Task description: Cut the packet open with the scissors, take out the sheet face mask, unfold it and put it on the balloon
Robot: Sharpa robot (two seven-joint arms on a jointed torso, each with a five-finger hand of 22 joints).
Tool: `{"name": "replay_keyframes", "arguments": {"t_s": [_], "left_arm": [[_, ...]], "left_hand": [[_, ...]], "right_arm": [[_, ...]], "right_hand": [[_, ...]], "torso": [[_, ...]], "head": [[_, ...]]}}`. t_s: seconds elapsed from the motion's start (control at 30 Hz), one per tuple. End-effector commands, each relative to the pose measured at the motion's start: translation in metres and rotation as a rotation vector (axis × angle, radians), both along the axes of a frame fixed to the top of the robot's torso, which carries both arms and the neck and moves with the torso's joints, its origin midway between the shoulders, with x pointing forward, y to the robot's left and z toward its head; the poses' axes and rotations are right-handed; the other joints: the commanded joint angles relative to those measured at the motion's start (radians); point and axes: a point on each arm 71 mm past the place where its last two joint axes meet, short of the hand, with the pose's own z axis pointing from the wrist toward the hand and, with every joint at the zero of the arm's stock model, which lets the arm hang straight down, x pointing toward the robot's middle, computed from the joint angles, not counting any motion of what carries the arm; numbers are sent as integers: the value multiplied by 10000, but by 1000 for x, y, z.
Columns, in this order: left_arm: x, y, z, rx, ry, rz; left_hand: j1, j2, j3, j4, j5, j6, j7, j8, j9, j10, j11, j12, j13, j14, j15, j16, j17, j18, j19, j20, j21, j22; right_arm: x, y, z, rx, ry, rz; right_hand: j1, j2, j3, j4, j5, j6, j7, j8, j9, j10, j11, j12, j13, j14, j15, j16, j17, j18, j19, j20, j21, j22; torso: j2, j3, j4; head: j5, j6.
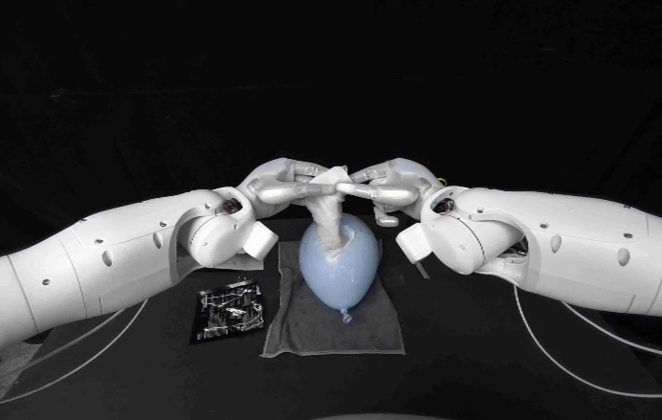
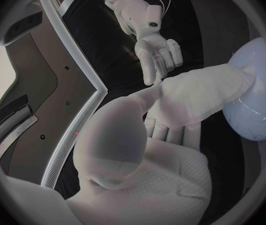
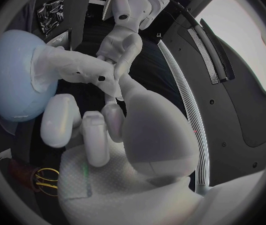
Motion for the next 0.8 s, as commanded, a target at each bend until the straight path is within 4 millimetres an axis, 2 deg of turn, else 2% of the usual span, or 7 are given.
{"name": "replay_keyframes", "arguments": {"t_s": [0.03, 0.27, 0.4, 0.53, 0.6, 0.7, 0.8], "left_arm": [[-2, -3, -2, 108, -5, -109], [-2, -2, -2, 126, -31, -13], [-2, -3, -2, 149, -41, -12], [-2, -3, -2, 159, -57, -22], [-2, -4, -2, 164, -59, -27], [-2, -4, -2, 167, -58, -46], [-3, -4, -2, 191, -75, -81]], "left_hand": [[114, 18, 107, -240, -55, -70, -52, -112, -36, -60, -25, 70, 19, -95, 2, 74, 28, 25, -104, -13, 115, 66], [171, 46, 11, -426, -43, -293, -174, -369, -112, -130, -2, 232, 21, -121, 9, 121, 84, 21, -283, -46, 390, 272], [204, 51, -35, -533, -38, -438, -230, -504, -163, -163, 8, 323, 21, -130, 7, 153, 113, 23, -377, -63, 538, 382], [211, 61, -59, -569, -35, -473, -245, -544, -180, -179, 12, 366, 20, -132, 6, 174, 129, 22, -416, -68, 604, 431], [236, 48, -83, -620, -39, -503, -269, -576, -194, -200, 20, 400, 20, -147, 6, 188, 141, 26, -456, -79, 655, 470], [277, 56, -142, -690, -40, -536, -292, -620, -211, -243, 34, 483, 24, -164, 6, 255, 180, 20, -531, -88, 758, 549], [324, 69, -195, -775, -32, -564, -320, -663, -227, -297, 52, 586, 27, -217, 3, 330, 222, 19, -623, -100, 880, 643]], "right_arm": [[-2, 6, 5, 284, -195, 529], [-3, 7, 6, 370, -190, 639], [-3, 7, 6, 385, -264, 518], [-1, 5, 7, 376, -381, 273], [-1, 5, 7, 365, -425, 163], [0, 4, 8, 321, -489, 49], [0, 4, 8, 285, -562, -41]], "right_hand": [[-81, -67, -75, -2, -51, -33, 26, -58, -12, 11, 33, -62, 672, 1028, 87, 64, 2617, 90, -63, 16, -38, 1150], [-121, -102, -116, 14, -52, -21, 35, -57, -21, 12, 50, -44, 688, 1038, 110, 73, 2634, 85, -60, 45, -3, 1164], [-38, 147, 3, 29, -53, 258, -64, 87, 12, 84, -19, 77, 778, 1038, 79, 73, 2634, 66, 3, 71, 196, 1238], [606, 702, 603, -341, -48, 829, -407, 446, 138, 360, -309, 458, 1067, 1038, -149, 73, 2634, -27, 236, -55, 810, 1457], [838, 828, 879, -578, -45, 920, -491, 574, 207, 446, -400, 553, 1141, 1038, -241, 73, 2634, -66, 316, -142, 1007, 1529], [902, 859, 1275, -856, -45, 972, -510, 783, 342, 558, -433, 659, 1228, 1038, -297, 73, 2634, -114, 405, -227, 1224, 1610], [550, 732, 1843, -1092, -46, 889, -524, 1043, 525, 632, -457, 694, 1272, 1038, -315, 73, 2634, -137, 444, -262, 1324, 1658]], "torso": [[-1, 4, 1], [-3, 3, -5], [-1, 5, 0], [1, 5, 0], [1, 3, 1], [4, 2, 1], [-3, -1, 1]], "head": [[4, 13], [11, 20], [2, 20], [-2, 20], [-4, 24], [-10, 25], [-4, 24]]}}
